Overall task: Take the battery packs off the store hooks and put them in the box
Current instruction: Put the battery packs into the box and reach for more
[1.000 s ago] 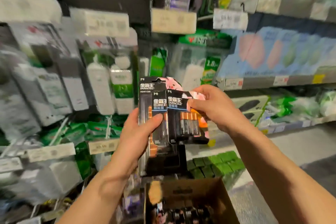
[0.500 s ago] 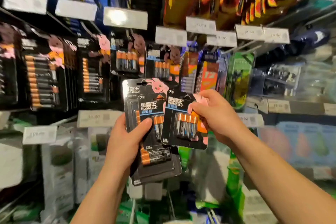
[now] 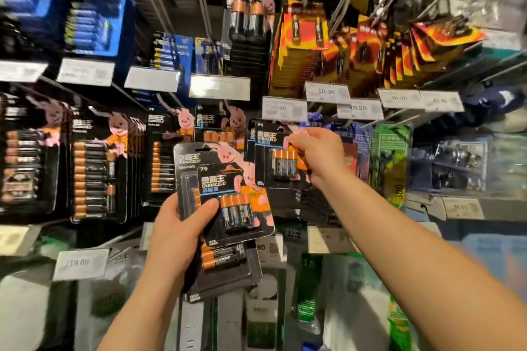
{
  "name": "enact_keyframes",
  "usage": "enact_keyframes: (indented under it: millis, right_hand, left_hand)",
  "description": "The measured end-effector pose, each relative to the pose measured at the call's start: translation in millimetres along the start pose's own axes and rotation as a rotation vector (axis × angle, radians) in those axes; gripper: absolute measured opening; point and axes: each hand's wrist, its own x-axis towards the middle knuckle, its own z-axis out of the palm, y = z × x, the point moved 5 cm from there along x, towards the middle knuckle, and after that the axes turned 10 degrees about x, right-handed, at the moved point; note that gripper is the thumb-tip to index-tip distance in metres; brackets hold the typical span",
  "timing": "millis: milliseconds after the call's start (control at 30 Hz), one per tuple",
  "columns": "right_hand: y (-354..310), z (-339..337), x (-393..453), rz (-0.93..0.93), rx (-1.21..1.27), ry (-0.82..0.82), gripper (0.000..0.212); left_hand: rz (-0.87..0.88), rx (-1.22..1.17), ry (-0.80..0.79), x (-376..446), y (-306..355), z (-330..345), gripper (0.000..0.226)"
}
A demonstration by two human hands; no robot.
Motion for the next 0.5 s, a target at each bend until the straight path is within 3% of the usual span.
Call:
enact_keyframes:
  millis: [167, 367, 500]
  right_hand:
    - [2, 12, 22, -0.03, 0.152, 0.097, 0.011]
    - [9, 13, 43, -0.147, 0.009, 0.224, 0.026]
    - [13, 12, 46, -0.155, -0.055, 0.208, 0.015]
  left_hand:
    - [-0.024, -0.017, 0.007, 7, -10, -14, 0.025]
    - [-0.032, -0.076, 0.02, 9, -9, -25, 0.015]
    - [-0.036, -0.079, 0.027, 8, -9, -26, 0.015]
